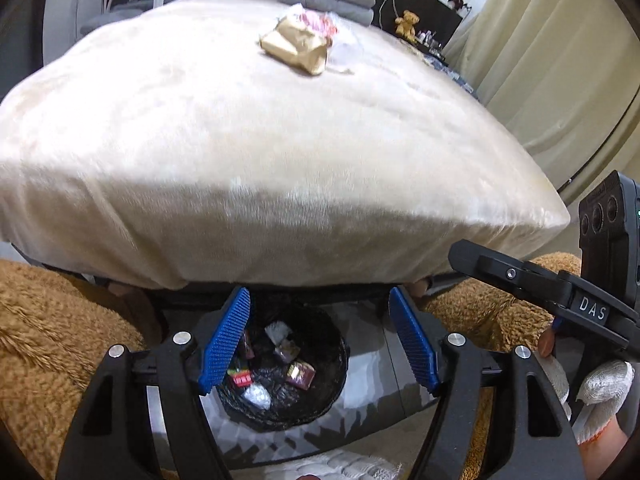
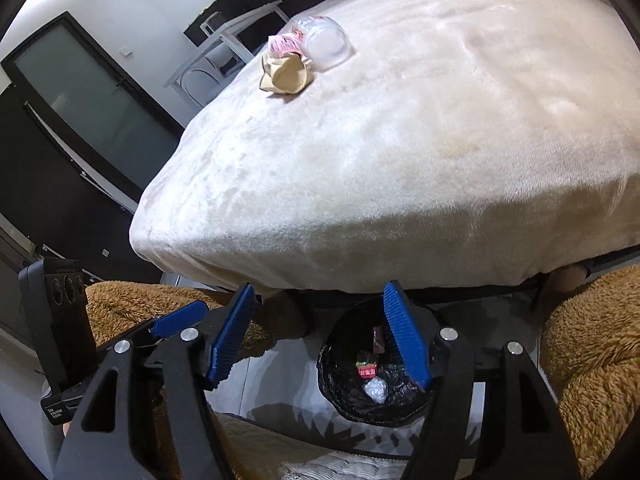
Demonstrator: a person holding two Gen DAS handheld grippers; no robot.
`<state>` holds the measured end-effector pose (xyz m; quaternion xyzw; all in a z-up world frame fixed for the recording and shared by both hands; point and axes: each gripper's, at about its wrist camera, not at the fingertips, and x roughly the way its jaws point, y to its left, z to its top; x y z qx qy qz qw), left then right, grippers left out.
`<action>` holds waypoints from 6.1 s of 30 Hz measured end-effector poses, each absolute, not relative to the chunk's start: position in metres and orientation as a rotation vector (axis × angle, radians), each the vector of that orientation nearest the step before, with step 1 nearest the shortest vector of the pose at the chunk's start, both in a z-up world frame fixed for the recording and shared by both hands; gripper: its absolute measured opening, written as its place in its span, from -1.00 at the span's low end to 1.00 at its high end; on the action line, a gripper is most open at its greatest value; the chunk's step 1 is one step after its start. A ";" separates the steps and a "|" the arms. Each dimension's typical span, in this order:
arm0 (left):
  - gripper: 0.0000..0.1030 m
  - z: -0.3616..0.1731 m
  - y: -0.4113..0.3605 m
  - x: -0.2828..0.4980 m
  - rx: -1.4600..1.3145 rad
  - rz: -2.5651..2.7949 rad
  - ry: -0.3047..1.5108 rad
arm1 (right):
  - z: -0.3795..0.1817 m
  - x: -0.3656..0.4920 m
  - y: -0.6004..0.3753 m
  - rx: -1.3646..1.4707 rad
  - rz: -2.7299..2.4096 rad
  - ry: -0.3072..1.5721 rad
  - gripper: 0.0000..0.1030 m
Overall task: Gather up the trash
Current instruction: 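Open both tools to drop the pink box and blue packet into the bin, then move both tools back over the bed toward the paper bag and cup, then grasp the clear plastic cup with the right tool, then grasp the brown paper bag with the left tool while the right tool holds the cup, then carry the paper bag and plastic cup in both tools over the bin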
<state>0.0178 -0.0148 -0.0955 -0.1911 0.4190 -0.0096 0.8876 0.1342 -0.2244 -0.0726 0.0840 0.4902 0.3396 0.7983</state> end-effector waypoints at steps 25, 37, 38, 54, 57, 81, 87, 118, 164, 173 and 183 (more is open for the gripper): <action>0.36 -0.036 0.019 0.072 -0.349 -0.002 0.760 | -0.015 0.205 -0.205 0.082 0.793 0.867 0.39; 0.31 -0.025 0.063 0.126 -0.388 -0.023 0.784 | -0.003 0.271 -0.166 0.070 0.832 0.868 0.39; 0.25 -0.025 0.065 0.131 -0.388 -0.024 0.788 | -0.001 0.275 -0.162 0.069 0.838 0.865 0.39; 0.38 -0.033 0.100 0.190 -0.396 -0.020 0.859 | -0.007 0.365 -0.099 0.018 0.779 0.866 0.56; 0.41 -0.031 0.106 0.198 -0.402 -0.024 0.858 | -0.013 0.382 -0.096 0.027 0.778 0.889 0.56; 0.42 -0.048 0.134 0.233 -0.565 -0.096 0.913 | -0.040 0.430 -0.085 0.080 0.873 1.003 0.23; 0.42 -0.052 0.131 0.239 -0.620 -0.121 0.917 | -0.033 0.422 -0.099 0.126 0.846 0.972 0.23; 0.38 -0.072 0.121 0.308 -0.926 -0.057 0.862 | -0.005 0.393 -0.158 0.156 0.819 0.920 0.23; 0.17 -0.039 0.114 0.211 -0.795 -0.089 0.716 | -0.002 0.320 -0.175 0.150 0.760 0.899 0.23; 0.17 -0.037 0.105 0.165 -0.789 -0.120 0.672 | -0.006 0.276 -0.180 0.146 0.760 0.892 0.23; 0.17 -0.035 0.081 0.124 -0.702 -0.128 0.663 | -0.012 0.232 -0.188 0.121 0.750 0.895 0.23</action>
